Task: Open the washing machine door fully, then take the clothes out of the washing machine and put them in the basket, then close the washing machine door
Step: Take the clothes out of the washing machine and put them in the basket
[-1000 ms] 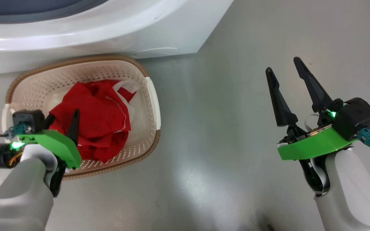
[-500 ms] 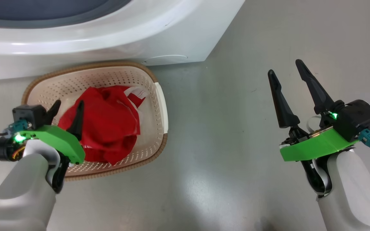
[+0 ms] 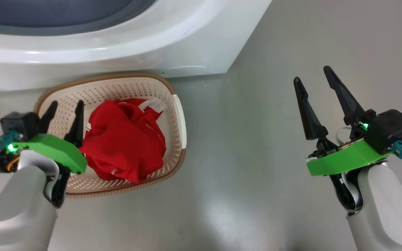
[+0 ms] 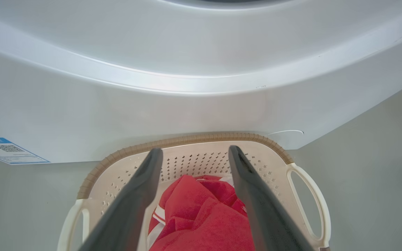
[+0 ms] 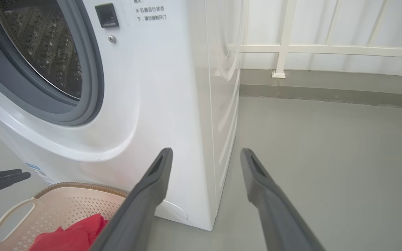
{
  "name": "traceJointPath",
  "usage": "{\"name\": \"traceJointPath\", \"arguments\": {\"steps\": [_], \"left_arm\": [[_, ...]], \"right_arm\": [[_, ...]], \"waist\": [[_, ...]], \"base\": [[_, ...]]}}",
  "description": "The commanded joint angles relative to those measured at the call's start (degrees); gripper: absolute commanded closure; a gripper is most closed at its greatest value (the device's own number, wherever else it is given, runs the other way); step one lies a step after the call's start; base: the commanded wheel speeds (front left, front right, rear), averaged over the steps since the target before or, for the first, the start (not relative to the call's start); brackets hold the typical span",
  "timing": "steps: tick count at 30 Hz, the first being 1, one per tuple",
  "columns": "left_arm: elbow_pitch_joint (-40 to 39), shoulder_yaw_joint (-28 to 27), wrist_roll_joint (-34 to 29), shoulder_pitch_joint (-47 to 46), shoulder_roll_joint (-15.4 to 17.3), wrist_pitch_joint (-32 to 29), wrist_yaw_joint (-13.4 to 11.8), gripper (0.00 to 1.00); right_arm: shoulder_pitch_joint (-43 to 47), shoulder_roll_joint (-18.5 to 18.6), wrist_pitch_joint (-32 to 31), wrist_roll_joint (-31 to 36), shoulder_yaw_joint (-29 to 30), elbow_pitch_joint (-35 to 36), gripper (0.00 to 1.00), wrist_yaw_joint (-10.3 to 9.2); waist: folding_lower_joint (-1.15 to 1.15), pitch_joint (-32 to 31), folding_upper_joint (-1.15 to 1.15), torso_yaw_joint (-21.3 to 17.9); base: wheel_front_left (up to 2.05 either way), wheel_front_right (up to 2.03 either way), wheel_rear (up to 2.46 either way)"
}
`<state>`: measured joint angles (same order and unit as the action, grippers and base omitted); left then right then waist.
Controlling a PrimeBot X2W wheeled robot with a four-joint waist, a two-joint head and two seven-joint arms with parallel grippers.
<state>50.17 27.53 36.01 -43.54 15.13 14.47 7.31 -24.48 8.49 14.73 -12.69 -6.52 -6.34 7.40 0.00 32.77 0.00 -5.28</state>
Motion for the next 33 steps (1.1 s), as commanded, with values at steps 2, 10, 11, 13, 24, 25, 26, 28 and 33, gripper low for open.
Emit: {"name": "traceJointPath", "arguments": {"steps": [2, 10, 11, 13, 24, 25, 26, 28, 33], "left_arm": [[-2.3, -4.4, -2.1, 1.8, 1.9, 0.5, 0.2, 0.00], [-7.1, -11.1, -6.7, 5.5, 0.7, 0.5, 0.2, 0.00], [-7.9, -12.1, -7.3, 6.1, 0.5, 0.5, 0.2, 0.00], [-9.8, -13.8, -8.4, 7.5, 0.0, 0.5, 0.2, 0.00], [-20.6, -21.0, -13.8, 16.4, -2.2, 0.5, 0.2, 0.00], [-21.5, -21.5, -14.3, 17.2, -2.3, 0.5, 0.2, 0.00], [-22.5, -21.9, -14.6, 18.1, -2.5, 0.5, 0.2, 0.00], [-24.6, -22.8, -15.5, 19.9, -2.8, 0.5, 0.2, 0.00], [-29.6, -25.3, -17.6, 24.9, -4.0, 0.5, 0.2, 0.00]], "right_arm": [[2.5, 0.1, 0.3, 0.2, -0.8, 1.0, 0.00, 0.09], [3.9, 0.5, 0.3, -0.2, -0.4, 0.5, 0.00, 0.09], [4.2, 0.6, 0.3, -0.2, -0.3, 0.4, 0.00, 0.09], [4.7, 0.8, 0.3, -0.4, -0.2, 0.3, 0.00, 0.09], [9.1, 1.9, 0.3, -1.3, 0.8, -0.4, 0.00, 0.09], [9.5, 1.9, 0.3, -1.4, 0.9, -0.4, 0.00, 0.09], [9.9, 2.0, 0.3, -1.4, 1.0, -0.4, 0.00, 0.09], [10.7, 2.1, 0.3, -1.6, 1.3, -0.4, 0.00, 0.09], [13.0, 2.5, 0.3, -2.0, 1.8, -0.4, 0.00, 0.09]], "waist": [[0.00, -1.3, 0.00, 0.3], [0.00, -4.6, 0.00, 0.8], [0.00, -5.1, 0.00, 0.8], [0.00, -6.4, 0.00, 0.9], [0.00, -12.8, 0.00, 1.9], [0.00, -13.3, 0.00, 1.9], [0.00, -13.8, 0.00, 1.9], [0.00, -14.8, 0.00, 2.0], [0.00, -17.5, 0.00, 2.3]], "base": [[0.00, 0.00, 0.00], [0.00, 0.00, 0.00], [0.00, 0.00, 0.00], [0.00, 0.00, 0.00], [0.00, 0.00, 0.00], [0.00, 0.00, 0.00], [0.00, 0.00, 0.00], [0.00, 0.00, 0.00], [0.00, 0.00, 0.00]]}}
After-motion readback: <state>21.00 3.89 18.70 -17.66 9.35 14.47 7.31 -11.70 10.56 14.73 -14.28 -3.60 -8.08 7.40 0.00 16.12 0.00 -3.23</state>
